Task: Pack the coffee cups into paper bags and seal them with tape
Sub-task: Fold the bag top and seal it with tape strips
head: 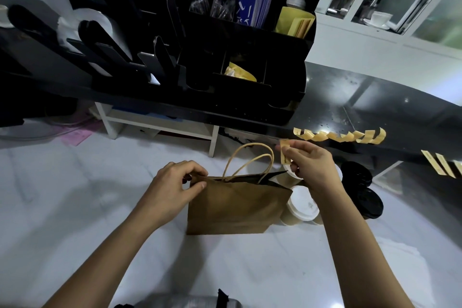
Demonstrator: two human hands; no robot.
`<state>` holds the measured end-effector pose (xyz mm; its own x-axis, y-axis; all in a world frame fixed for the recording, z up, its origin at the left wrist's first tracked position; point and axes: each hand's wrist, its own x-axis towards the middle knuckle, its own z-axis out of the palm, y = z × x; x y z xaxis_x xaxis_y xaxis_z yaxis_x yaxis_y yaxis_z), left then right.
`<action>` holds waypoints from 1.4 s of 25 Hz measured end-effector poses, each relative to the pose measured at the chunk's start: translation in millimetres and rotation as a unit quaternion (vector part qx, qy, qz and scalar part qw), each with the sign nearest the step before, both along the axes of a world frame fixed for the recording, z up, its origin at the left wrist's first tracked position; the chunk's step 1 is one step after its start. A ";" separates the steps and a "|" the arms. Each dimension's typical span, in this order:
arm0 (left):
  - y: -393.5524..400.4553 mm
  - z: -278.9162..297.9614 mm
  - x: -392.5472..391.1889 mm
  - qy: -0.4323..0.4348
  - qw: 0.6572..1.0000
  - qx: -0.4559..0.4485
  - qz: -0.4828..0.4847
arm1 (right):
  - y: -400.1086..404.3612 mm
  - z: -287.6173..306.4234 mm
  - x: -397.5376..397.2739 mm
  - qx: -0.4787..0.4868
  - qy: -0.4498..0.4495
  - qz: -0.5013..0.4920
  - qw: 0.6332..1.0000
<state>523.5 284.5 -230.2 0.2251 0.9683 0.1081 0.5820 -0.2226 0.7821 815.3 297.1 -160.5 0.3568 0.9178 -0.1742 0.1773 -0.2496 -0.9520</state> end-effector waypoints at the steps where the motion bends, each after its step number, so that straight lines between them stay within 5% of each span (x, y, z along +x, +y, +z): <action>1: -1.0 0.7 0.5 -0.007 1.000 -0.009 0.011 | -6.2 1.4 -0.3 0.005 0.004 0.003 1.000; 18: -17.5 4.5 -3.8 -0.019 1.000 0.020 -0.008 | -95.6 -25.6 -64.3 0.034 0.105 0.049 0.993; 35: -16.3 -0.4 -10.3 -0.069 0.997 0.023 0.002 | -64.7 -50.8 -140.1 -0.019 0.027 -0.026 0.999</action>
<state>513.3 268.3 -230.6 0.2015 0.9625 0.1814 0.4698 -0.2575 0.8444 675.2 232.4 -211.3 0.3933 0.8905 -0.2286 0.1124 -0.2933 -0.9494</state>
